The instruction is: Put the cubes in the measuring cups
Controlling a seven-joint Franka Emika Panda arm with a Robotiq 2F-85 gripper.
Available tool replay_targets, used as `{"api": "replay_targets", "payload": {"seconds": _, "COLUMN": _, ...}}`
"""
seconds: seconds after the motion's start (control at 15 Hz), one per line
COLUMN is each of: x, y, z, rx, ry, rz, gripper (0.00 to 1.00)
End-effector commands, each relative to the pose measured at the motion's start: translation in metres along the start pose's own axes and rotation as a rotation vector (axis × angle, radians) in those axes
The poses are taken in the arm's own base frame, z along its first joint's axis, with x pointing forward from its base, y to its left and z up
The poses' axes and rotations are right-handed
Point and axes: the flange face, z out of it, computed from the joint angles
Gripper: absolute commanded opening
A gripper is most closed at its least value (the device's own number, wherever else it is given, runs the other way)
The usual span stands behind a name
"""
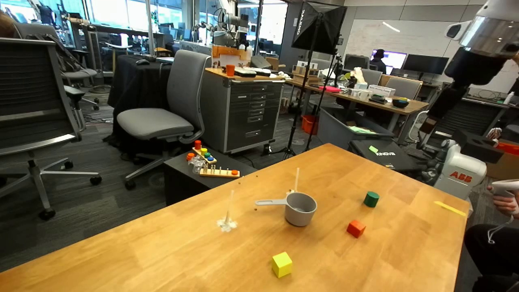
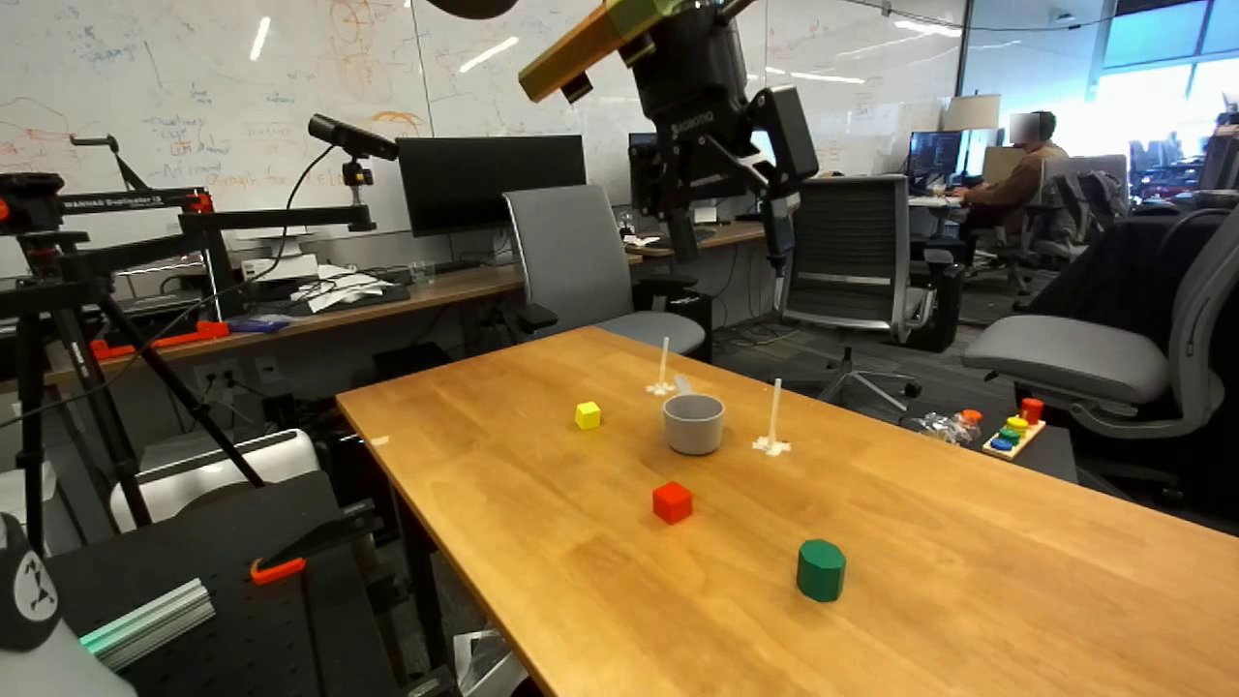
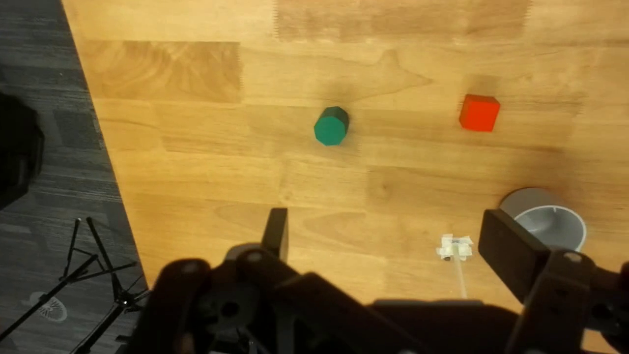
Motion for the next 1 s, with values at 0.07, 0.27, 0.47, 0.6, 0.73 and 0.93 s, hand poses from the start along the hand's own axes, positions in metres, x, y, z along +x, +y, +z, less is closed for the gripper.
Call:
{"api": "replay_targets", "payload": {"seconds": 0.07, "x": 0.017, "y": -0.045, "z": 0.039, "rx": 0.004, "ry": -0.040, "rz": 0.005, "gripper": 1.00}}
{"api": "replay_targets", "payload": {"seconds": 0.27, "x": 0.012, "y": -0.064, "z": 0.073, "rx": -0.014, "ry": -0.087, "rz": -0.002, "gripper": 1.00}}
{"api": "replay_targets", "payload": {"seconds": 0.47, "x": 0.008, "y": -0.075, "z": 0.106, "rx": -0.034, "ry": -0.131, "rz": -0.007, "gripper": 1.00}}
{"api": "replay_targets", "payload": {"seconds": 0.6, "x": 0.004, "y": -0.085, "z": 0.113, "rx": -0.061, "ry": -0.152, "rz": 0.006, "gripper": 1.00}}
{"api": "replay_targets", "payload": {"seconds": 0.73, "x": -0.002, "y": -0.081, "z": 0.116, "rx": -0.036, "ry": -0.171, "rz": -0.010, "gripper": 1.00}}
{"api": "replay_targets", "payload": {"seconds": 0.93, "x": -0.002, "y": -0.086, "z": 0.118, "rx": -0.042, "ry": -0.172, "rz": -0.003, "gripper": 1.00}}
